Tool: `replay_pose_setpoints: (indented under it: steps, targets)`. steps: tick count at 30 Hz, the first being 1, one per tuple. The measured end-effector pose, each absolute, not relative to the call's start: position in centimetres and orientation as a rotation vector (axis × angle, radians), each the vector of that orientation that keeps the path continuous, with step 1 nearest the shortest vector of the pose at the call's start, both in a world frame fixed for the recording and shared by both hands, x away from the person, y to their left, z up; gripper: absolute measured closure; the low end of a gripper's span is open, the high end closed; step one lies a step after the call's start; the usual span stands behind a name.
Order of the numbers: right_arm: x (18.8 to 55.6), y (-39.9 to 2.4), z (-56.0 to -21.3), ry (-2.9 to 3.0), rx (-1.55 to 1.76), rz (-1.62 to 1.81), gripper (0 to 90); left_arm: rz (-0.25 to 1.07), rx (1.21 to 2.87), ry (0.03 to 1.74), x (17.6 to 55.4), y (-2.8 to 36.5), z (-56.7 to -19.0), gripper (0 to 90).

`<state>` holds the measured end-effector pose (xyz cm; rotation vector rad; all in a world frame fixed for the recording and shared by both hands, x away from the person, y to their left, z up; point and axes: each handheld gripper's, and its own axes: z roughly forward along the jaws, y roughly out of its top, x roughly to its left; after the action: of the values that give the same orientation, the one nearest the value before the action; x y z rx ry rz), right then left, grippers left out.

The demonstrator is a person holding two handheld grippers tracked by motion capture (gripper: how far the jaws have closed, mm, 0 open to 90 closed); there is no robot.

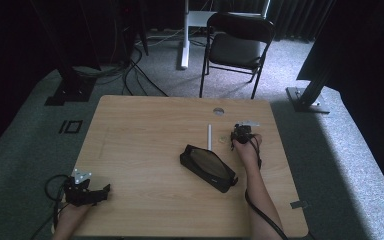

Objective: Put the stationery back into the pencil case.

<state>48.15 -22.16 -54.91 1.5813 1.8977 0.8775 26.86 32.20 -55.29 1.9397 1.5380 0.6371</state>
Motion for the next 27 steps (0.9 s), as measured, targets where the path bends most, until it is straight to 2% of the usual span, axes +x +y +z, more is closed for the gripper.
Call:
replay_pose_setpoints:
  steps: [5,14,27]
  targets:
    - [48.1,-22.4,-54.8,1.887,1.613,0.863,78.6,0.637,1.940,1.538,26.9,32.2,-55.3,0.9]
    - [48.0,-23.0,-54.5,1.867,1.673,0.908,79.5,0.637,1.940,1.538,26.9,32.2,-55.3,0.9]
    - [47.0,-23.9,-51.9,1.886,1.631,0.984,79.5,0.637,1.939,1.538,26.9,32.2,-55.3,0.9]
